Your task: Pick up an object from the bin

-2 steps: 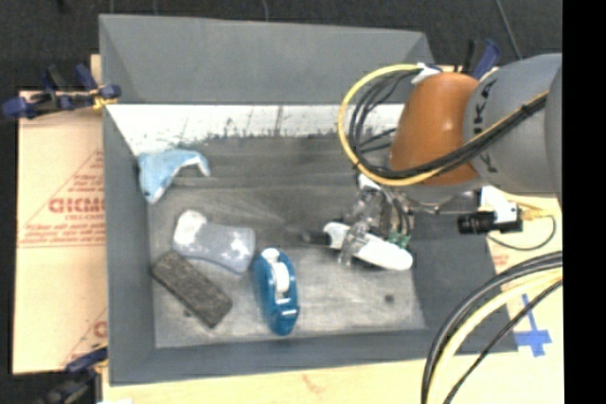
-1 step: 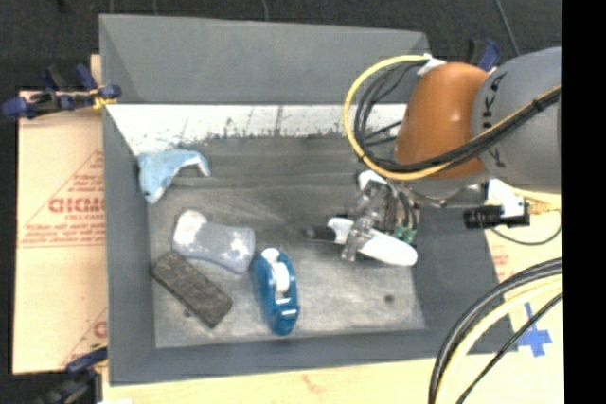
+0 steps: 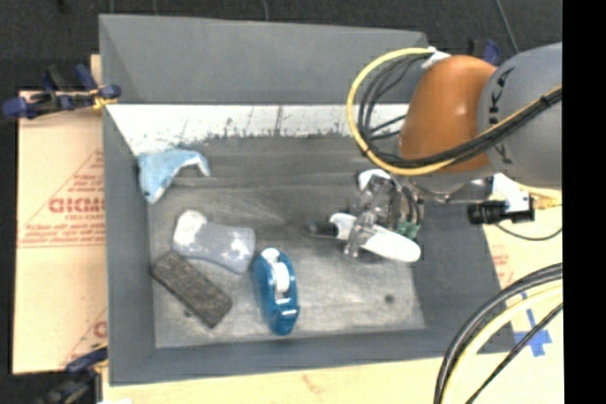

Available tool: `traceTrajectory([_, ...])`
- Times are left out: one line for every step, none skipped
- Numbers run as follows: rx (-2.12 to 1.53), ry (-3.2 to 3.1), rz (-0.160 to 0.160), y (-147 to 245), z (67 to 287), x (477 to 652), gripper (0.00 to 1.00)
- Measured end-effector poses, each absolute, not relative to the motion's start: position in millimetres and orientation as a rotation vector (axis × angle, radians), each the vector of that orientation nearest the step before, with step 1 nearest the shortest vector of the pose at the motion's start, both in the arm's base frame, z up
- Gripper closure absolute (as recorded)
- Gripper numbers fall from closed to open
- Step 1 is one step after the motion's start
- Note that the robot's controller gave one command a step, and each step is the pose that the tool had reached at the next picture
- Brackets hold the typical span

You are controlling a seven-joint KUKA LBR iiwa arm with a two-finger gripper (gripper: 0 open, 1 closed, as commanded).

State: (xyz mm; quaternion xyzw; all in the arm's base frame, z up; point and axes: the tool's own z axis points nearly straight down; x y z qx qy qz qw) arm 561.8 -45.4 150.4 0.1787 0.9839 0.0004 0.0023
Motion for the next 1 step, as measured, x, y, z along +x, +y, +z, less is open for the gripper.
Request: traceTrajectory([0.559, 3.087, 0.001, -45.4, 158.6, 561.9, 1.00])
